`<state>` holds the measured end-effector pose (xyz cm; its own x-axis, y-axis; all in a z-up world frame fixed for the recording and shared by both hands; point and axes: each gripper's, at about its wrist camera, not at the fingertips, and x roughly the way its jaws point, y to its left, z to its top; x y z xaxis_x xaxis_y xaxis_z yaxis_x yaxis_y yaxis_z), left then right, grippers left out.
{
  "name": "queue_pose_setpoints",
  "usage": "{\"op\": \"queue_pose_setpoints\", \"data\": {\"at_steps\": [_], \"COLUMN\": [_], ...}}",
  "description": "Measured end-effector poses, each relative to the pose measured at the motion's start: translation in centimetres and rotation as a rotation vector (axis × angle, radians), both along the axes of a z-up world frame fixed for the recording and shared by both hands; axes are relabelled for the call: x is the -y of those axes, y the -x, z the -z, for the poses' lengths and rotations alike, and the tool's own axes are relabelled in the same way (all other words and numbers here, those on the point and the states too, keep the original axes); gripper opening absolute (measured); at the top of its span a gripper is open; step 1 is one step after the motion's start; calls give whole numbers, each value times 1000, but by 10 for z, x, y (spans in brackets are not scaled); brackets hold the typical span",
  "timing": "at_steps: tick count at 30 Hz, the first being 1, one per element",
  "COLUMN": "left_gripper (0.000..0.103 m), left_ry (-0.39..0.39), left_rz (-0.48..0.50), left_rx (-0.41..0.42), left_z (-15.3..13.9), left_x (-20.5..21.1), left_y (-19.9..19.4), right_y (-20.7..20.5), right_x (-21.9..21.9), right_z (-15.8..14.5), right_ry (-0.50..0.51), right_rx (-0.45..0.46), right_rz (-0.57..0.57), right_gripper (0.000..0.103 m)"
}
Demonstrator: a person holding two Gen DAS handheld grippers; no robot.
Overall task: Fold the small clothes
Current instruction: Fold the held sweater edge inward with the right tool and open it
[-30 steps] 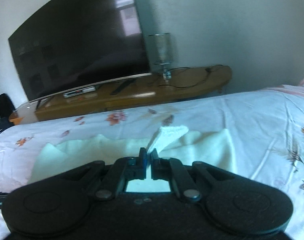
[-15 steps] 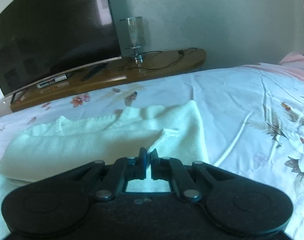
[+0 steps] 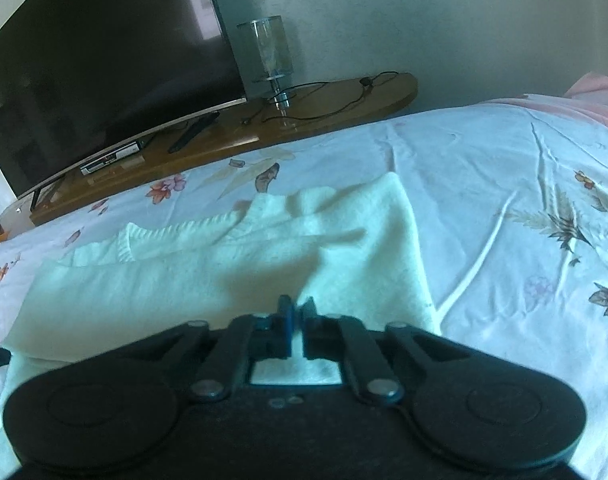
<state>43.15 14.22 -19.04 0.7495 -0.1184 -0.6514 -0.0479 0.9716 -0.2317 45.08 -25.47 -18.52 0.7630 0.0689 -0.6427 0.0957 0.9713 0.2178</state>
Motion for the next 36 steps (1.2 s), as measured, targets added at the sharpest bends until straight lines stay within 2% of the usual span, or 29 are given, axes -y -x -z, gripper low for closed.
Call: {"op": "queue_pose_setpoints", "data": {"at_steps": [2,4,5,7,8,9,13,16,19,25,31,34,36], "left_gripper": [3,3,4,4,4,4,4,4,4,4,4,4,4], "left_ry": [-6,9,8,14,28,37,27,28,23,4,4,5,5], "left_rz": [0,-10,-8,-2,-7,-5,12,7,11,-6,-19,-21,-19], "left_rx": [-5,-5,0,9,15,32,103,89,60,37,30,40,47], "left_z": [5,5,3,-4,-9,-16,-43,-47,-42,-25,-16,-17,-18], "left_x": [0,-3,-3,-5,-7,-9,-11,-9,-5,6,10,9,10], "left_y": [1,3,4,9,13,18,26,3,-26,-64,-75,-79,-81], "right_y": [4,2,4,5,6,8,14,2,-9,-21,-42,-38,-23], "right_x": [0,3,4,-2,-3,-1,9,14,14,28,33,33,34], "right_z": [-2,7,8,4,2,-2,-14,-6,0,1,8,3,-8], "right_ry": [38,28,27,79,91,88,51,-2,-5,-28,-56,-30,0], "right_rx": [17,-27,-20,-21,-14,-2,43,0,-14,15,9,24,88], "right_rz": [18,24,22,0,5,15,44,40,34,57,33,21,37], "right_gripper": [5,5,5,7,17,20,24,26,29,36,10,7,7]}}
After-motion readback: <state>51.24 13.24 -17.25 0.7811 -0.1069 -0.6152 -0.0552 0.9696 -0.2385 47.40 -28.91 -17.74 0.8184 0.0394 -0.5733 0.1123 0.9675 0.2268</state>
